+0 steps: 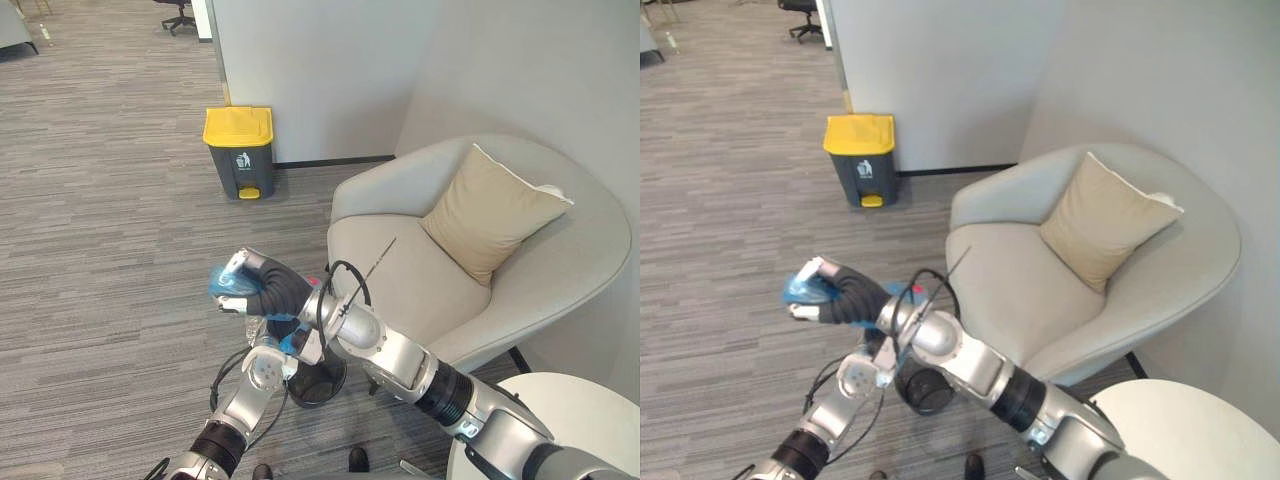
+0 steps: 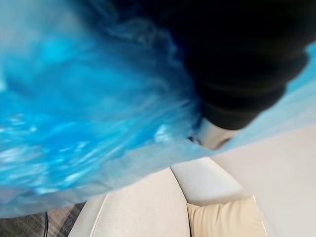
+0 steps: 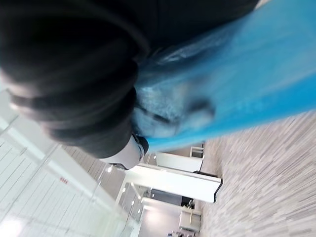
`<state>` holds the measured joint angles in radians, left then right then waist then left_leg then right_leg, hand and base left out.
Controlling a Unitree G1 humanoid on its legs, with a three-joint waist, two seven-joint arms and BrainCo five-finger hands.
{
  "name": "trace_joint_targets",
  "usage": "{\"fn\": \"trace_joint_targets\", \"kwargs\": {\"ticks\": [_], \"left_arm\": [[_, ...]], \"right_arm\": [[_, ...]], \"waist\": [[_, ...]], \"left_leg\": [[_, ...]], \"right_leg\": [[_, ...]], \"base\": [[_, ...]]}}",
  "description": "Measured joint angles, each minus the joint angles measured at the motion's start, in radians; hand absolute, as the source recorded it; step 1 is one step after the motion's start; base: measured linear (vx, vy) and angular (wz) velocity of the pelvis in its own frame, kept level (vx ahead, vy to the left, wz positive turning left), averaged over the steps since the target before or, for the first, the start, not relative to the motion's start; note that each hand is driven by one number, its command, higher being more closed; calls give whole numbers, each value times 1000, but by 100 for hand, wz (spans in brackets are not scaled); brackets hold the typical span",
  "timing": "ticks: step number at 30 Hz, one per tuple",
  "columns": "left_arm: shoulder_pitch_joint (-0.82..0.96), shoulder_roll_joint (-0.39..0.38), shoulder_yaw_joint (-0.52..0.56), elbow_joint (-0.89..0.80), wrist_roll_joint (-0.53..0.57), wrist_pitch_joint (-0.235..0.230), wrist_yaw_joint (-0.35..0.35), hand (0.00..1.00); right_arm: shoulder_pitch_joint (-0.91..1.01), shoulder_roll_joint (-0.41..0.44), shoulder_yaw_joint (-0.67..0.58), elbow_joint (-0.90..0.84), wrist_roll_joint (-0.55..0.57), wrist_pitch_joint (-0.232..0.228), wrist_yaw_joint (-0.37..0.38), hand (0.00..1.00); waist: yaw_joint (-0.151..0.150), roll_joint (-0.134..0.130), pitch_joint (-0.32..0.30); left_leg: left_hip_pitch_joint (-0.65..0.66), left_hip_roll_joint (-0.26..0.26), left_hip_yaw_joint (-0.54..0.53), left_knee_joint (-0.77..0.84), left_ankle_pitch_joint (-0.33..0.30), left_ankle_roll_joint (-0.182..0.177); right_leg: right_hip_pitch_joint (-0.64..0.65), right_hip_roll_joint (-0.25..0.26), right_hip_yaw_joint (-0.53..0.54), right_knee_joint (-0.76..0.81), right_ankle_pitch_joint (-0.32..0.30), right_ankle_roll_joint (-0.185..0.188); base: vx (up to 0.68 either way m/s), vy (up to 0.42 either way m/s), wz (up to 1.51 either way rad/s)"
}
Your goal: Gather rubbish on tea table into small bin, then transfer packed bag to large trash can.
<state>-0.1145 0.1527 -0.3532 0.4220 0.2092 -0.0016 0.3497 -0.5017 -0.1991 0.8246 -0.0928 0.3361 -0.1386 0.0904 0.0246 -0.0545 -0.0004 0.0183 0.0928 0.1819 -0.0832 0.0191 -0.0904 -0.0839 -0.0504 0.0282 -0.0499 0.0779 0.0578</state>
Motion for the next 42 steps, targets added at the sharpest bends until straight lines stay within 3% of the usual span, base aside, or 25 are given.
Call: {"fn": "trace_joint_targets", "kwargs": {"ticks": [4,9,15,22,25,30,34,37,42], "left_arm": [[35,-7,23,-30,-17,2,0,100],[70,-7,60,-102,-40,1,-1,100],[97,-7,65,-140,-59,0,-2,100],[163,-8,145,-209,-96,-2,-5,100],[207,-12,179,-213,-106,-2,-8,100],[263,-32,224,-187,-133,-5,-30,100],[297,-56,295,-72,-155,-6,-69,100],[327,-70,336,-28,-175,-6,-81,100],[328,-97,377,68,-175,-2,-101,100]], "right_arm": [[54,-35,-11,1,-112,-9,-3,0],[97,-160,-38,32,-323,-26,-39,0],[139,-267,-73,36,-501,-41,-86,0],[319,-284,-318,26,-644,-52,-176,0],[445,-229,-446,21,-651,-50,-208,0],[584,-31,-603,119,-605,-41,-226,0],[616,80,-686,390,-398,1,-161,0],[625,107,-723,516,-336,26,-139,0],[629,119,-777,670,-334,62,-143,0]], "waist": [[-9,0,4],[-12,4,18],[-12,10,22],[-12,14,25],[-13,22,30],[-24,32,36],[-22,34,37],[-16,42,39],[-10,46,40]], "left_leg": [[1,0,-1,0,0,0],[12,0,-1,-1,-6,0],[11,0,-1,-1,-7,-1],[10,-1,-1,5,-19,4],[-1,-2,-1,32,-33,3],[0,-2,-1,37,-35,2],[6,1,17,68,-58,-2],[23,3,50,77,-72,-5],[37,5,97,109,-99,-2]], "right_leg": [[1,0,-1,0,0,0],[16,-1,-1,-5,-3,4],[16,-1,-1,-8,-3,5],[17,-2,0,-9,-4,6],[17,-5,1,-9,-6,7],[19,-5,2,-9,-6,6],[30,-4,19,-8,-6,7],[33,0,50,-4,-6,7],[28,2,88,14,-8,12]], "base": [[0,0,0],[0,0,0],[0,0,0],[0,0,0],[0,0,0],[0,0,0],[-11,11,-10],[0,26,-31],[-5,29,-28]]}}
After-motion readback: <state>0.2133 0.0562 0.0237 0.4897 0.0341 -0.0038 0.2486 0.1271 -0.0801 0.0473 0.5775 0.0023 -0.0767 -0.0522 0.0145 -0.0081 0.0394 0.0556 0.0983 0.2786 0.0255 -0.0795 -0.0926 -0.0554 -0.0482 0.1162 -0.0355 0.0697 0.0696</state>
